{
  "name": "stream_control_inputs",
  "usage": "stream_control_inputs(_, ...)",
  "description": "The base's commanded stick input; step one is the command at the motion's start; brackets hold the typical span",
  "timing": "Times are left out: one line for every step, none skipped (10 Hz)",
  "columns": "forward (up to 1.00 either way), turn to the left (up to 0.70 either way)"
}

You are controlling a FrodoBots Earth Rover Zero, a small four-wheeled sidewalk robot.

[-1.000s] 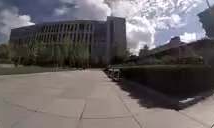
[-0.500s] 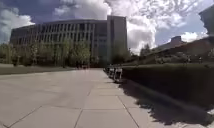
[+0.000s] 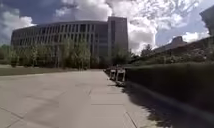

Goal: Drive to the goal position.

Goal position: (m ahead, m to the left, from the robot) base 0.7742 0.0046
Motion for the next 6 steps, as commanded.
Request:
stream_control_inputs(0.25,0.01)
stream_control_inputs(0.05,0.00)
stream_control_inputs(0.00,0.00)
stream_control_inputs(0.00,0.00)
stream_control_inputs(0.00,0.00)
stream_control_inputs(0.00,0.00)
